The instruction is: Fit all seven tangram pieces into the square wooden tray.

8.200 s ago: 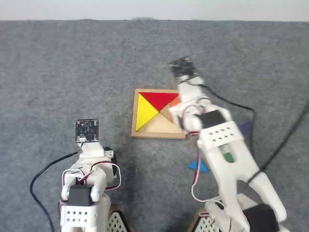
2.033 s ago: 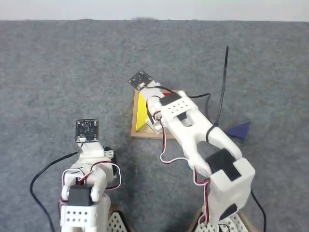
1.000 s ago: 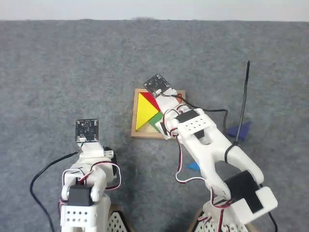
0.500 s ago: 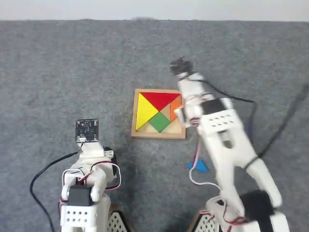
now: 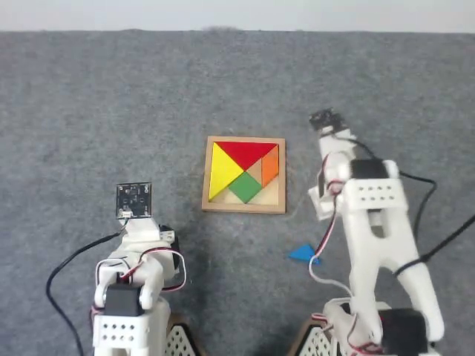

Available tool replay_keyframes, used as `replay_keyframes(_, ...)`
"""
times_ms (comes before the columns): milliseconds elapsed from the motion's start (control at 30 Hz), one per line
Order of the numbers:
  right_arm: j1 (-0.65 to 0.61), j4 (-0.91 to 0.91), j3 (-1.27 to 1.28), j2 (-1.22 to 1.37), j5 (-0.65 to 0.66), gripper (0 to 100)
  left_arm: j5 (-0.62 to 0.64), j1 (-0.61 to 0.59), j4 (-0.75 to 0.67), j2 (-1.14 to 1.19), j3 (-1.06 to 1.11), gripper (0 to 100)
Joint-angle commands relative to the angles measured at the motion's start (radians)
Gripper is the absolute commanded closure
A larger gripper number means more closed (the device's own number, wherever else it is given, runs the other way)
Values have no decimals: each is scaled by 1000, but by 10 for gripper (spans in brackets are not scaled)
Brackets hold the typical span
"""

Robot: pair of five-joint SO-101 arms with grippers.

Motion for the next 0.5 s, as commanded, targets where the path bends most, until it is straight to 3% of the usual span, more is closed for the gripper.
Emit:
replay_keyframes(0, -96, 31, 34, -84, 64, 838, -15, -6, 5, -20, -13, 986)
replay_keyframes(167, -213, 76, 143, -130, 132, 836, -15, -6, 5, -20, -13, 986)
replay_keyframes(333, -358, -21, 295, -165, 206, 836, -15, -6, 5, -20, -13, 986)
replay_keyframes(467, -383, -31, 302, -165, 212, 836, -15, -6, 5, -20, -13, 986)
